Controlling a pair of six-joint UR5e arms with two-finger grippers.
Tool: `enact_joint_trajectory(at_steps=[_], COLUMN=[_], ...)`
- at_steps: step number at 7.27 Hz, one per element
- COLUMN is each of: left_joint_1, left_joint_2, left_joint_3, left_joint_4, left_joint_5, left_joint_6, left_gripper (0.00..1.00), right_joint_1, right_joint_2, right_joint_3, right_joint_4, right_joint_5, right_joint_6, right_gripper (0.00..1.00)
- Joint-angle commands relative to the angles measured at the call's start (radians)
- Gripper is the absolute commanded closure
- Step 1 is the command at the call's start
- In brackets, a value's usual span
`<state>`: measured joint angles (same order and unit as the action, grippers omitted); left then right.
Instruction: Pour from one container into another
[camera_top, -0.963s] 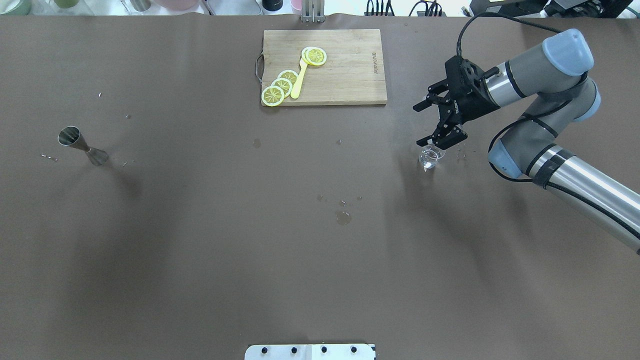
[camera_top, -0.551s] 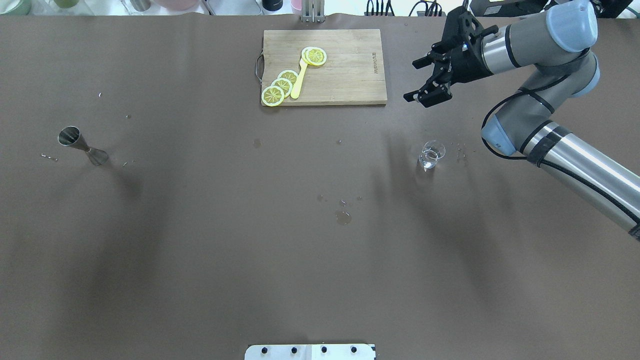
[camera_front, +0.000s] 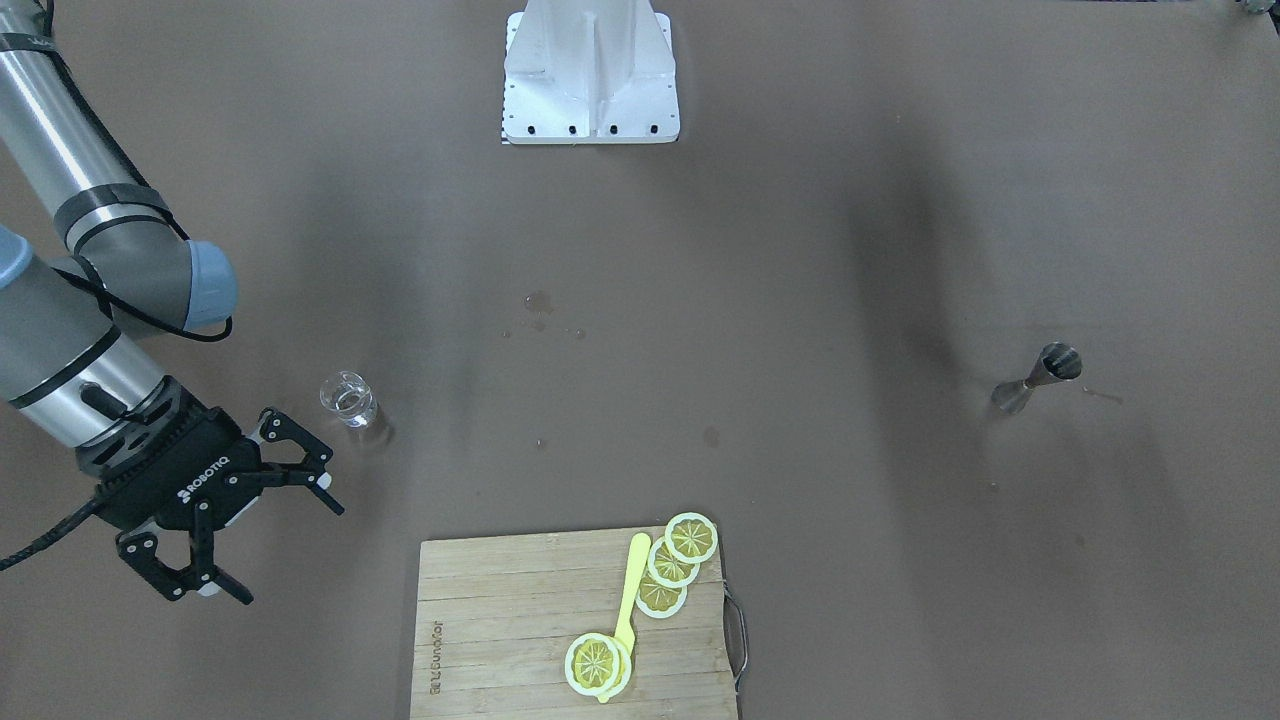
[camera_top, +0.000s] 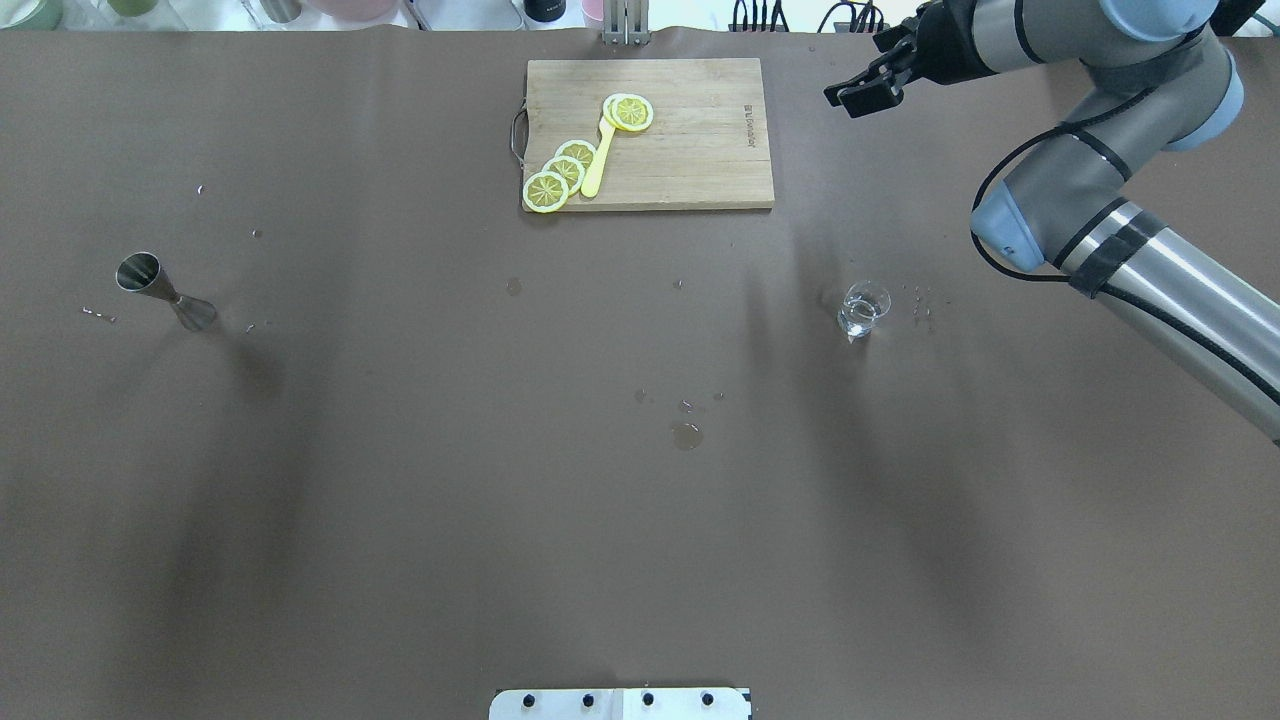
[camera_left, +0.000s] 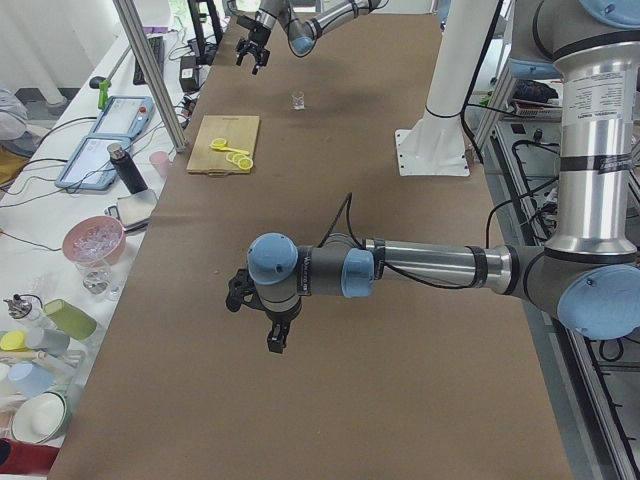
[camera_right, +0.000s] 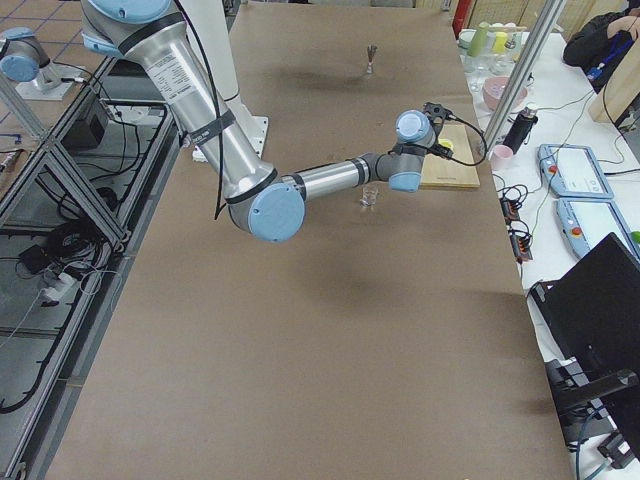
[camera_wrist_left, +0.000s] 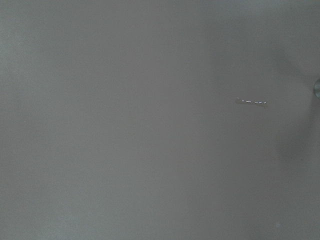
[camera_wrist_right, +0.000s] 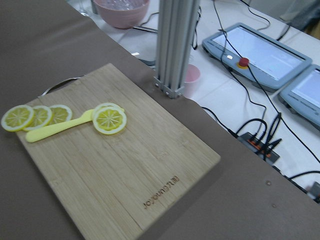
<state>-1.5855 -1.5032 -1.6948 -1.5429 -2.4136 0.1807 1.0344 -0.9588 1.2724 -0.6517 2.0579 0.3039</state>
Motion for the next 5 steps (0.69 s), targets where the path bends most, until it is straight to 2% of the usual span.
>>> enact_joint_trajectory(at_steps=[1,2,4,5], left_joint_1=[0.001,0.001,-0.011,-0.016], left_joint_2=[0.003,0.003,0.004,0.004], left_joint_3=[0.012,0.004,-0.002,-0.002], left_joint_4=[-0.002,0.000,0.003,0.003], left_joint_5=[0.002,0.010,0.002,0.002], left_joint_6=[0.002,0.003,0.003,0.003], left_gripper=[0.01,0.01,0.01,0.01], right_joint_1=[0.029,0.047,0.114,0.143], right_joint_2=[-0.005,-0.006,-0.011,-0.029], right_joint_3=[0.053,0.054,0.087,0.100], right_joint_4=[-0.239,-0.326,-0.614,-0.711], right_joint_5=[-0.044,-0.038,-0.028,0.008], right_joint_6=[0.001,0.001,-0.003,-0.003], right_gripper=[0.00,0.00,0.00,0.00])
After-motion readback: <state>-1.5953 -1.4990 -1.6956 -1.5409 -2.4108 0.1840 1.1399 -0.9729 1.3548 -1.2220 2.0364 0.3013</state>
